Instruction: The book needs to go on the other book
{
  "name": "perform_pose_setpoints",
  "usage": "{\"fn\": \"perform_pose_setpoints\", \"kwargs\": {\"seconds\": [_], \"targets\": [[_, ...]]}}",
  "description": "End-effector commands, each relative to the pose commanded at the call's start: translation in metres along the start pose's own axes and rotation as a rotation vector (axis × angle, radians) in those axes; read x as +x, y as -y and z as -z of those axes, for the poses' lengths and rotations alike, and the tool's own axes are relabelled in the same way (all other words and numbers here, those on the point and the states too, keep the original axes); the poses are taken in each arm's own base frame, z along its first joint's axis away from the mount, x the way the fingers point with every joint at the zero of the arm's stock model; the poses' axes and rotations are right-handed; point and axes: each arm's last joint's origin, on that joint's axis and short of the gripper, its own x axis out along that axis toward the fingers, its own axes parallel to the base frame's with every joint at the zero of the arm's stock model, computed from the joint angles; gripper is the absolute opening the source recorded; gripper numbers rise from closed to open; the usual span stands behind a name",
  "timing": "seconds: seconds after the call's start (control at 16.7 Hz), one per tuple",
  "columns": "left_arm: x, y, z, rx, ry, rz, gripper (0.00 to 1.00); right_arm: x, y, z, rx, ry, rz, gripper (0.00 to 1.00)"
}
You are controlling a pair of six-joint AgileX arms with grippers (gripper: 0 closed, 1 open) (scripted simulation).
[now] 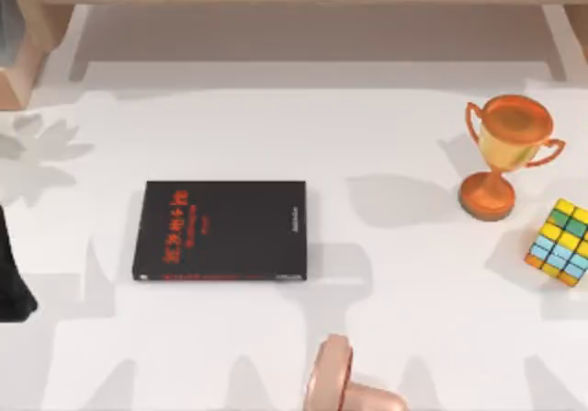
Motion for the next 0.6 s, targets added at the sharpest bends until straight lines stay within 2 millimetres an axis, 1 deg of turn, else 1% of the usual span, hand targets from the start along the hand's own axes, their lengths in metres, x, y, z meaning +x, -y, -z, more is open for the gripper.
{"fn": "perform_pose_setpoints", "kwargs": {"seconds": [0.18, 0.3, 0.48, 0.6], "targets": [[0.000, 0.000, -0.003, 0.000, 0.003, 0.000, 1.00, 0.000, 0.000, 0.000, 0.000, 0.000, 0.000, 1.00], [0.001, -0.001, -0.017, -0.001, 0.019, 0.000, 1.00, 0.000, 0.000, 0.000, 0.000, 0.000, 0.000, 1.00], [0.008, -0.005, -0.054, -0.003, 0.044, -0.001, 1.00, 0.000, 0.000, 0.000, 0.000, 0.000, 0.000, 1.00], [0.022, -0.010, -0.084, -0.004, 0.053, -0.002, 1.00, 0.000, 0.000, 0.000, 0.000, 0.000, 0.000, 1.00]]}}
